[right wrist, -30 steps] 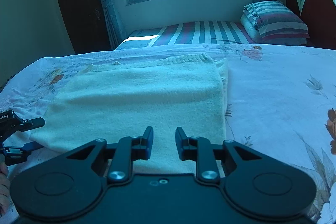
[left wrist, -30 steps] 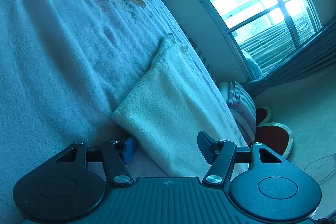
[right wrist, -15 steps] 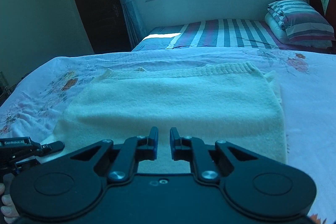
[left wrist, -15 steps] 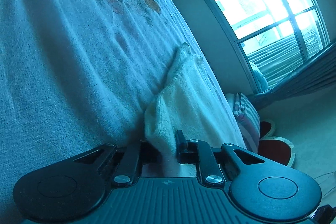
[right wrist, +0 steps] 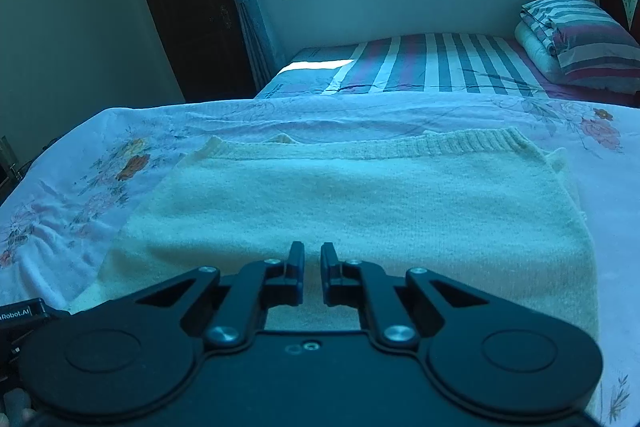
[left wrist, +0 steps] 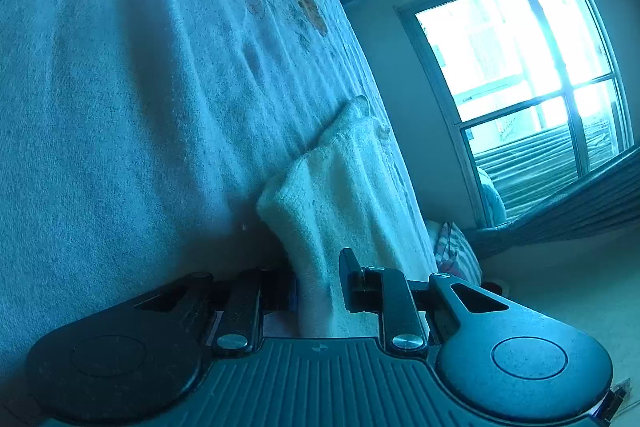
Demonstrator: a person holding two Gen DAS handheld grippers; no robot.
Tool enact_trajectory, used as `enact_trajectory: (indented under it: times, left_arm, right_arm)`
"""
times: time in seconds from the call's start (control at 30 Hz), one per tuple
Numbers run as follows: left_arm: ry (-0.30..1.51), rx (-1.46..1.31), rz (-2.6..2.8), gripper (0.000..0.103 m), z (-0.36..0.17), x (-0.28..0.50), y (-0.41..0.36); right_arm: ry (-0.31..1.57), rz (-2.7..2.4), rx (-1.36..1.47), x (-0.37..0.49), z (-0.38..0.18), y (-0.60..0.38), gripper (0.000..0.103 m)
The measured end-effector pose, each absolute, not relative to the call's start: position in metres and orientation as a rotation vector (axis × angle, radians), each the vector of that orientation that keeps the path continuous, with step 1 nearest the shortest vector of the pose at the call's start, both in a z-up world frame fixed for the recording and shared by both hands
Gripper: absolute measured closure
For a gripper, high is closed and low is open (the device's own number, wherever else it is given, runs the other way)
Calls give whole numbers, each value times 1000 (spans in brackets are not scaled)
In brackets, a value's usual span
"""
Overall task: Fold small clothes
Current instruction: 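Grasp the folded sweater edge with the left gripper while the right gripper grasps it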
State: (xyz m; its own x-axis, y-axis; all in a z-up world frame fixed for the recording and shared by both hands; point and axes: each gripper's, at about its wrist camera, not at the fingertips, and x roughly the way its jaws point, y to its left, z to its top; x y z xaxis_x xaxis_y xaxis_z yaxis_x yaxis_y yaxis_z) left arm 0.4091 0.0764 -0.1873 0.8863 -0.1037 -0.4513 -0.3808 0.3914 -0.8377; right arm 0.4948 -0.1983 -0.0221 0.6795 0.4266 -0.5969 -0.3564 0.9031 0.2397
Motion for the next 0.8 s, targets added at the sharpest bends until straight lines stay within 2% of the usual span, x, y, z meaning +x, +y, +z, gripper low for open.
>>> enact_trajectory:
  times: [0.03,0.1,0.27,0.37,0.77,0.8]
  left_arm:
    - [472,-1167,186,83,-189,410,76]
    - [482,-1160,200,93,-193,416,78]
    - [469,-1140,198,94,-194,419,76]
    - [470,-1132,190,94,-195,419,78]
    - [479,-1148,175,94,-195,414,88]
    - [475,-1146,171,96,-194,413,89]
  right_arm:
    - [701,441,112,497,-23,-197,94]
    - [705,439,113,500,-25,-195,95]
    - [713,445,102,504,-30,-188,96]
    - [740,432,81,509,-40,-185,100]
    - [728,429,70,508,-45,-184,100]
    - [725,431,69,509,-46,-184,100]
